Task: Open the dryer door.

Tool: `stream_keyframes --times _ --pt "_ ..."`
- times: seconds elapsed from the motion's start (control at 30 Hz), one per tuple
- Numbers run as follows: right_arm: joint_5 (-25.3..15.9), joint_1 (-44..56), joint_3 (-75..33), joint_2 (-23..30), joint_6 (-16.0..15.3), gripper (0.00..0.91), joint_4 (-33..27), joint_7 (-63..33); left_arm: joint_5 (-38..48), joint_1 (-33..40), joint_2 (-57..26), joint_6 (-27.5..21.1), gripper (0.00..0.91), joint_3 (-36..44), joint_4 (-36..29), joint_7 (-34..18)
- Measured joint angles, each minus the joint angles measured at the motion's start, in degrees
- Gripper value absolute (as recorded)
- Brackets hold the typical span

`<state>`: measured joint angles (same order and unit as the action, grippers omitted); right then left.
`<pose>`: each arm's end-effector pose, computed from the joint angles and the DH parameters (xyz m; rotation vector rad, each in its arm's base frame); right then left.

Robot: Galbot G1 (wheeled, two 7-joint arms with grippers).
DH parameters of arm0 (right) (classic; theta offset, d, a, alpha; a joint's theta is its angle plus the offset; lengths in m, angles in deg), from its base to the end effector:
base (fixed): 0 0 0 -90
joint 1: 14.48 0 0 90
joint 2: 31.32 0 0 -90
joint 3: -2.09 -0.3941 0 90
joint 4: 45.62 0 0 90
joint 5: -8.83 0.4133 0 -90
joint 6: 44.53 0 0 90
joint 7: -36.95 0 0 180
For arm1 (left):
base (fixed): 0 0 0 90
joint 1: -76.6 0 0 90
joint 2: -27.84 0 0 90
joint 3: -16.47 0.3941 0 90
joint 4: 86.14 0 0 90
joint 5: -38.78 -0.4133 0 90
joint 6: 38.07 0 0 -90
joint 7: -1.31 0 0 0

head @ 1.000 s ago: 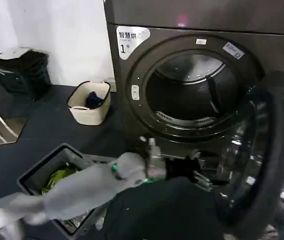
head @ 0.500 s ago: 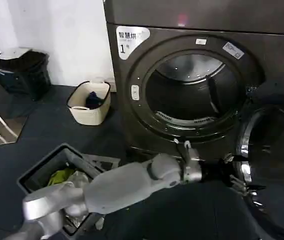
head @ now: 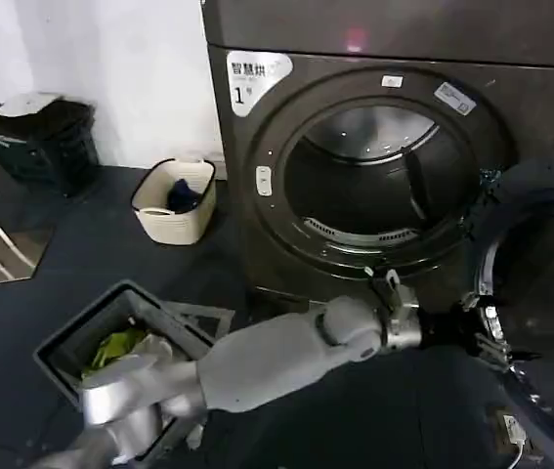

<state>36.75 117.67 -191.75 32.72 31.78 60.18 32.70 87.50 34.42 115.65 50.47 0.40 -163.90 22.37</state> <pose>-0.1270 -0.4704 0.0015 1.8891 2.1234 -0.7459 0.4428 -0.3694 -0.2503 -2.2073 -2.2187 0.0729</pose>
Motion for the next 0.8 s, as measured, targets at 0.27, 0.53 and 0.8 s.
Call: stream_keyframes --times 0.27,0.53,0.8 --pt "0.0 0.0 0.1 -0.8 0.1 0.907 -0.4 0.0 -1.2 -0.6 -1.0 3.1 0.907 -0.7 -0.6 -3.1" --pt "0.0 0.1 -0.4 -1.5 0.1 0.907 -1.1 0.1 -1.5 -1.3 -4.9 11.9 0.907 -0.2 -2.8 -7.6" --pt "-0.8 0.5 -1.8 -2.2 0.2 0.907 -2.2 -0.2 -1.4 -2.9 -10.3 13.4 0.907 -1.0 -6.6 -9.2"
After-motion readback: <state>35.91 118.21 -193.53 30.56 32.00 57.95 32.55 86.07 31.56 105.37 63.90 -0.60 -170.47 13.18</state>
